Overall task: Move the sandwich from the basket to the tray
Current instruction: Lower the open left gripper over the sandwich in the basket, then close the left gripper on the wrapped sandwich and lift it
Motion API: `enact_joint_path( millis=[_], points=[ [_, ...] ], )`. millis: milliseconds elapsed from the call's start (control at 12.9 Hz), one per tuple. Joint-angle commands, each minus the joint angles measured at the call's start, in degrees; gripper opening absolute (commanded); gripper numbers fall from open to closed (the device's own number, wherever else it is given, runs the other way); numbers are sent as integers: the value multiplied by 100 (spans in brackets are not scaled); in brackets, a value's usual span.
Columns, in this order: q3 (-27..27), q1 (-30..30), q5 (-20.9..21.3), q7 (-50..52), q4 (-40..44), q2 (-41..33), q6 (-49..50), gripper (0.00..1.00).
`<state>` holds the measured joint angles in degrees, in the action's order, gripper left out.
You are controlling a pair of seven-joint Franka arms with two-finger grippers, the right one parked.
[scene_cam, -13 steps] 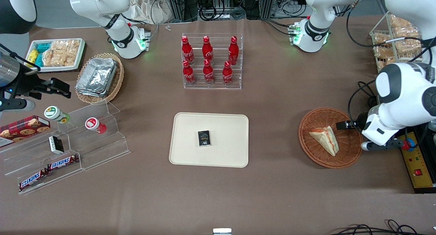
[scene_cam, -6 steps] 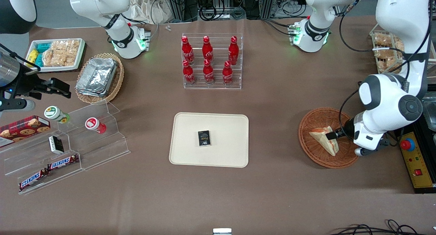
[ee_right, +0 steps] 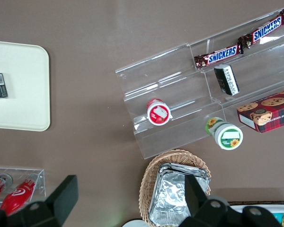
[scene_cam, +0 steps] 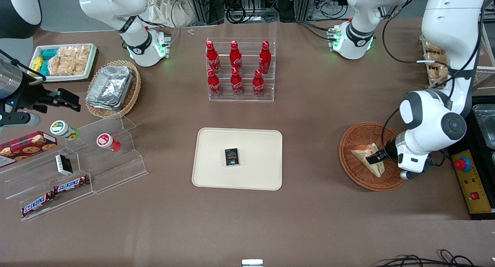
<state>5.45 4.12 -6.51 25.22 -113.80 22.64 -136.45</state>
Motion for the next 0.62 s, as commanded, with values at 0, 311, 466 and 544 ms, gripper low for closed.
enact_joint_path(
  millis=[0, 311, 466, 544],
  points=[
    [35, 9, -96, 97, -274, -5, -408, 99],
    [35, 9, -96, 106, -248, -40, -383, 73],
    [44, 9, -96, 98, -222, -136, -269, 42],
    [44, 9, -96, 89, -178, -207, -59, 29]
  ],
)
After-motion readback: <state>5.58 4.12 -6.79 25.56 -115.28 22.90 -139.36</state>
